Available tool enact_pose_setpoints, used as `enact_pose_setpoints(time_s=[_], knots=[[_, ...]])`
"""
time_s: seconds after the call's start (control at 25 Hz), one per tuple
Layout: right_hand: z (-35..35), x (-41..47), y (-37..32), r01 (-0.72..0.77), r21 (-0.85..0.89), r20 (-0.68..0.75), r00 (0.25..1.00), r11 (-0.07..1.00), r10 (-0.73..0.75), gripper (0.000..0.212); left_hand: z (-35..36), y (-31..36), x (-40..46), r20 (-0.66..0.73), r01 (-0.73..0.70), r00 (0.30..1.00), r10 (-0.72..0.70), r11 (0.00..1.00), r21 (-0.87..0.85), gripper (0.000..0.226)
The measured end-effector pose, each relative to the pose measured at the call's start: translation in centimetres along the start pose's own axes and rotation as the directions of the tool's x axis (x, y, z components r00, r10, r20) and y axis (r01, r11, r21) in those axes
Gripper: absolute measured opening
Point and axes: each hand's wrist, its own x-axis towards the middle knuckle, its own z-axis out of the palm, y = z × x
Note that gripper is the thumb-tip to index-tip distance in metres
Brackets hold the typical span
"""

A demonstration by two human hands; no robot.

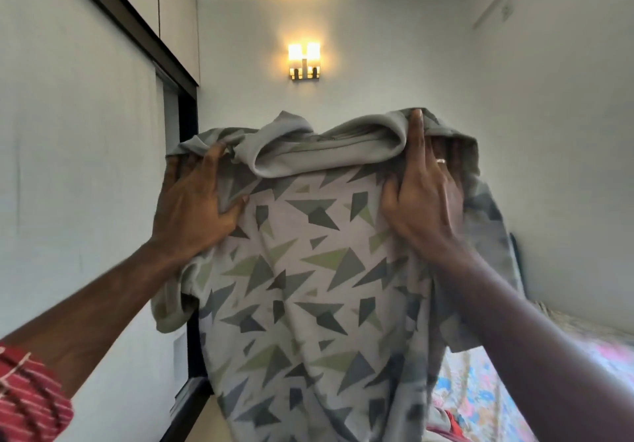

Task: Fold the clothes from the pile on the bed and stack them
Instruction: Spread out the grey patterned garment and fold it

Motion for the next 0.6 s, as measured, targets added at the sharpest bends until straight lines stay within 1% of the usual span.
enact_pose_setpoints(time_s=[0.16,0.24,0.32,0.44,0.52,0.6], knots=[[-4.0,4.2,-0.9,0.016,-0.048,-0.051,0.999,0.999,-0.019,0.079,-2.9,1.1,3.9,-0.025,-0.077,0.997,0.077,0.997,0.007,0.081],[-4.9,5.3,-0.4,0.019,-0.075,-0.053,0.998,0.997,-0.023,0.079,-3.3,1.4,4.8,0.019,-0.098,0.995,0.098,0.995,-0.028,0.078],[-5.0,4.9,0.9,0.014,-0.105,0.002,1.000,0.994,-0.014,0.081,-2.3,1.6,4.2,0.094,-0.096,0.990,0.103,0.993,-0.073,0.077],[-3.2,-1.1,4.1,-0.014,-0.145,0.142,0.989,0.989,0.034,0.083,2.2,1.7,-0.8,0.241,-0.060,0.967,0.089,0.990,-0.127,0.076],[-1.9,-7.8,6.8,-0.058,-0.179,0.221,0.970,0.982,0.098,0.081,6.1,1.8,-6.6,0.329,-0.015,0.942,0.059,0.991,-0.135,0.077],[0.1,-15.8,10.0,-0.074,-0.231,0.330,0.932,0.970,0.149,0.078,10.8,1.9,-13.9,0.429,0.037,0.903,0.020,0.992,-0.123,0.080]])
